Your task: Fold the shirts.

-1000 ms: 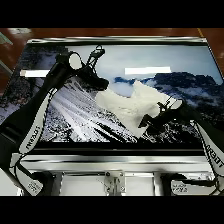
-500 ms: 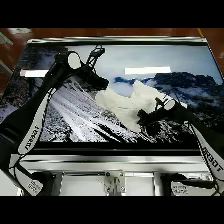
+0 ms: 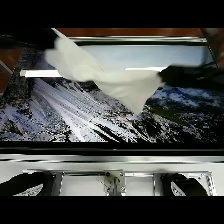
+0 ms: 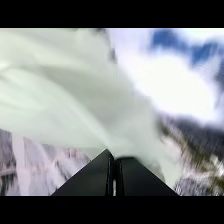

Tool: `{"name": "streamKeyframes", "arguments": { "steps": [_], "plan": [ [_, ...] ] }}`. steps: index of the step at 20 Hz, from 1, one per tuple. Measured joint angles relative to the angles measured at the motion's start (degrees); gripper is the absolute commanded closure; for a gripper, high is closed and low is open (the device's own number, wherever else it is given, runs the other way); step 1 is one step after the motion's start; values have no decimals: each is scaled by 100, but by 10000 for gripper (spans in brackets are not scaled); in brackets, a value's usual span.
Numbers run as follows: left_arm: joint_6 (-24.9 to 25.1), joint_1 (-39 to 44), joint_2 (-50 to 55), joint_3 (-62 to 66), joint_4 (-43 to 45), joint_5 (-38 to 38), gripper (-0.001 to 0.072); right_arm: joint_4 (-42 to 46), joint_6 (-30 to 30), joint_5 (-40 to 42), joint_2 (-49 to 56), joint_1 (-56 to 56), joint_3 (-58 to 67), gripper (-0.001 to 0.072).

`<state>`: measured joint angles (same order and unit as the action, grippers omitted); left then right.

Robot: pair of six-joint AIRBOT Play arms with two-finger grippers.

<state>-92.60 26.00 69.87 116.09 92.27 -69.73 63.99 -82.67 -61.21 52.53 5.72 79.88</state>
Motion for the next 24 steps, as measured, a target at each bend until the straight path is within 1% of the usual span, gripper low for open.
{"name": "streamKeyframes", "arguments": {
  "steps": [2, 4, 6, 8, 11, 14, 17, 19, 21, 24],
  "plan": [
    [-240, 11, -922, 13, 4, 422, 659, 236, -378, 120, -557, 2, 640, 643],
    [-297, 13, -1563, 13, -138, 704, 659, 269, -732, -44, -916, 7, 1054, 643],
    [-302, 13, -2057, 13, -238, 820, 659, 280, -1021, -348, -1126, 9, 1272, 643],
    [-304, 13, -2339, -2, -219, 623, 659, 306, -1261, -734, -1200, 9, 1388, 643],
    [-306, 13, -2481, -343, 31, -37, 659, 352, -1578, -1521, -988, 11, 1462, 643],
    [-306, 13, -2516, -1246, 278, -466, 659, 605, -1679, -2389, -433, 13, 1368, 643],
    [-260, 13, -2345, -2514, 398, -474, 659, 935, -1672, -2874, 409, 11, 940, 643],
    [-234, 13, -2076, -3418, 452, -127, 659, 1049, -1613, -2848, 1058, 11, 625, 643],
    [-216, 13, -1672, -4148, 435, 374, 658, 1093, -1567, -2583, 1727, 7, 442, 643],
    [-216, 11, -782, -4701, 247, 1209, 658, 1051, -1543, -1810, 2581, 9, 306, 642]
  ]
}}
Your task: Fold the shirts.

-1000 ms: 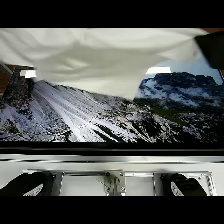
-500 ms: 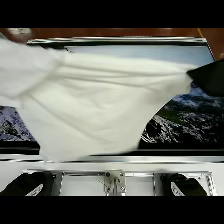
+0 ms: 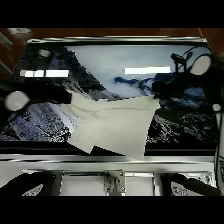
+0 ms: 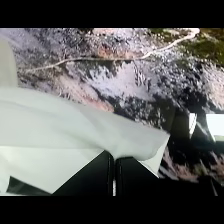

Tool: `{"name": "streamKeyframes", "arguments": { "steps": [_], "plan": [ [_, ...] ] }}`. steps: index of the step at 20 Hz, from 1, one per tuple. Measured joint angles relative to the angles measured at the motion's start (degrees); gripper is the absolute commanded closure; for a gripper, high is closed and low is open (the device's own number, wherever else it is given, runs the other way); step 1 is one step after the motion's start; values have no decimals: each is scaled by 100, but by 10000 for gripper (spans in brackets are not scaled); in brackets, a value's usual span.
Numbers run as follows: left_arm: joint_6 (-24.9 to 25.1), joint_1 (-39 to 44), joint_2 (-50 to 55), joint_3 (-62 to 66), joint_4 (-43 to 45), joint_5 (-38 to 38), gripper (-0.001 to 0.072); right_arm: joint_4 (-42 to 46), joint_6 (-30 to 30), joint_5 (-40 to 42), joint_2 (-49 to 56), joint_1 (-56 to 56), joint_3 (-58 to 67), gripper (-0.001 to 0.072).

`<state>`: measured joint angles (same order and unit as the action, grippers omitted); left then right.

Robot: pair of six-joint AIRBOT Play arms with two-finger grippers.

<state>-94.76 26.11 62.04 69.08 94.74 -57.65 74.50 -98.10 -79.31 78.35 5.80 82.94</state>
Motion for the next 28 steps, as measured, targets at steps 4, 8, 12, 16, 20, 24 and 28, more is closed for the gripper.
{"name": "streamKeyframes", "arguments": {
  "steps": [4, 8, 12, 16, 20, 24, 28],
  "plan": [
    [0, 2, 1174, -140, -376, 977, 581, -39, -101, 1325, 708, 0, -59, 642],
    [-2, -31, 1915, -127, -636, 1187, 292, -105, -295, 1965, 1119, -2, -74, 138],
    [127, -535, 1923, 120, -748, 463, 228, -369, -9, 1873, 1097, -87, 103, 110],
    [741, -1864, 1425, 262, -1010, -883, -8, -378, 608, 872, 570, -562, 293, 111],
    [1351, -3314, 1049, -417, -1969, -2057, -7, -223, 929, -564, 146, -1285, -33, 110],
    [1840, -3683, 901, -1945, -2933, -2002, -8, -256, 863, -841, -313, -1486, -1362, 110],
    [2020, -3366, 883, -2874, -3289, -1320, -8, -358, 800, -597, -538, -1464, -2330, 110]
  ]
}}
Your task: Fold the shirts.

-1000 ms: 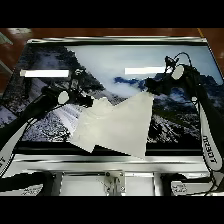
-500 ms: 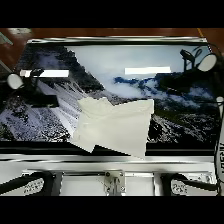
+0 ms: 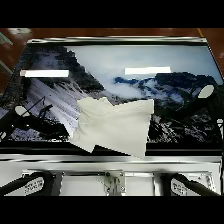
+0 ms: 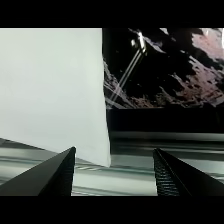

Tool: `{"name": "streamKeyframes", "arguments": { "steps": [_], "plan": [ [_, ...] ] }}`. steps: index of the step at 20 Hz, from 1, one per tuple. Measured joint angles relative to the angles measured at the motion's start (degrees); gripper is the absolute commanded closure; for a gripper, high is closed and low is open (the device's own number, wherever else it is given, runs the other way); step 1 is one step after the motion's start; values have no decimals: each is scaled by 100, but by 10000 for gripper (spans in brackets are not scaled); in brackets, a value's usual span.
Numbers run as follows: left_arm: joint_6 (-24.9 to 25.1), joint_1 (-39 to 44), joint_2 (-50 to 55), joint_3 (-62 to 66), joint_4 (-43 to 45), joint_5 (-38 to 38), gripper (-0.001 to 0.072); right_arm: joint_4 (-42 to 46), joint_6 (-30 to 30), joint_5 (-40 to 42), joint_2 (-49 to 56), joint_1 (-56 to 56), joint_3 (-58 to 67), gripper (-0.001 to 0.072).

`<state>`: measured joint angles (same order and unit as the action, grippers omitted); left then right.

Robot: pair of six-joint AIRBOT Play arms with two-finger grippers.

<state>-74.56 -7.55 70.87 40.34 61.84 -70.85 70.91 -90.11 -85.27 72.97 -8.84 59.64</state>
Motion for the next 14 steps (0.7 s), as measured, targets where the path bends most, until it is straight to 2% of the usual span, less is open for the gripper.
{"name": "streamKeyframes", "arguments": {
  "steps": [6, 7, 8, 10, 11, 14],
  "plan": [
    [299, 706, 323, -323, -605, 752, -8, -66, -87, 284, -70, 2, -358, 109],
    [345, 793, 393, -332, -758, 793, -1, -70, -98, 306, -70, 2, -378, 30],
    [398, 870, 474, -339, -876, 820, 97, -85, -103, 315, -76, 2, -398, 29],
    [455, 979, 636, -365, -1019, 966, 608, -101, -114, 337, -76, 2, -538, 29],
    [468, 1005, 691, -369, -977, 1016, 658, -116, -114, 382, -76, 7, -680, 29],
    [483, 1051, 776, -363, -1121, 1056, 659, -376, -37, 540, -76, 48, -1272, 32]
  ]
}}
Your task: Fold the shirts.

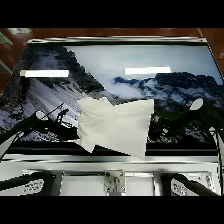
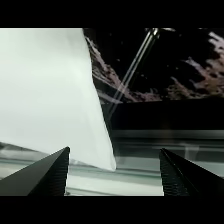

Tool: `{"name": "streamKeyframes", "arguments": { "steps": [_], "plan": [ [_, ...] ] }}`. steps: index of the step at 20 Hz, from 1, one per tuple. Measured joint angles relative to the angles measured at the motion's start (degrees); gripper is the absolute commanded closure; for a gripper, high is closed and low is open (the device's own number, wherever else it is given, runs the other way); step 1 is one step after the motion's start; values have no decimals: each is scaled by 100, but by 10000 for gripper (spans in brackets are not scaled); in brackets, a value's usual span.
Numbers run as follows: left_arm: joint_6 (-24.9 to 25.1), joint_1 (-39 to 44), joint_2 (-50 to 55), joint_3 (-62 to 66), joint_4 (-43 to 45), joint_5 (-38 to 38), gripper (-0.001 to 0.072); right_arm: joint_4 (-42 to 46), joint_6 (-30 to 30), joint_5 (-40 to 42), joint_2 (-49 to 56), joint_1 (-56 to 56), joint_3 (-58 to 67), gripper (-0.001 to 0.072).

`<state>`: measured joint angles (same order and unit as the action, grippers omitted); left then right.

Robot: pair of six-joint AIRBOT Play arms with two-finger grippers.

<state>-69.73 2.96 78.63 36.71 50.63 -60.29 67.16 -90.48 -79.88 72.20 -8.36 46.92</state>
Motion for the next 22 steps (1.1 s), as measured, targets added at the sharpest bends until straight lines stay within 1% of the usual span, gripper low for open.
{"name": "streamKeyframes", "arguments": {
  "steps": [7, 9, 12, 13, 14, 15, 16, 17, 18, 19, 20, 22],
  "plan": [
    [4, 17, -212, 249, -61, -63, 659, -844, 328, 588, 79, 144, -1169, 33],
    [4, 17, -323, 365, -72, -74, 659, -1025, 417, 693, 155, 431, -1296, 32],
    [4, 17, -455, 553, -72, -133, 659, -1054, 404, 874, 330, 944, -1379, 35],
    [4, 17, -476, 610, -70, -166, 659, -1088, 356, 933, 387, 1029, -1394, 111],
    [4, 17, -503, 669, -72, -192, 659, -1161, 304, 981, 433, 1104, -1405, 233],
    [4, 17, -518, 723, -72, -216, 659, -1316, 264, 1154, 472, 1165, -1414, 309],
    [4, 17, -529, 769, -68, -225, 659, -1491, 260, 1316, 492, 1198, -1416, 326],
    [4, 17, -540, 820, -70, -236, 659, -1655, 238, 1440, 509, 1220, -1421, 370],
    [4, 17, -544, 868, -52, -254, 659, -1823, 227, 1558, 525, 1241, -1425, 620],
    [4, 17, -551, 922, -7, -267, 660, -1989, 236, 1685, 531, 1259, -1423, 642],
    [4, 17, -560, 988, 57, -273, 662, -2166, 273, 1762, 538, 1261, -1414, 643],
    [-74, 20, -634, 1174, 393, -289, 664, -2483, 614, 1751, 529, 1272, -1327, 644]
  ]
}}
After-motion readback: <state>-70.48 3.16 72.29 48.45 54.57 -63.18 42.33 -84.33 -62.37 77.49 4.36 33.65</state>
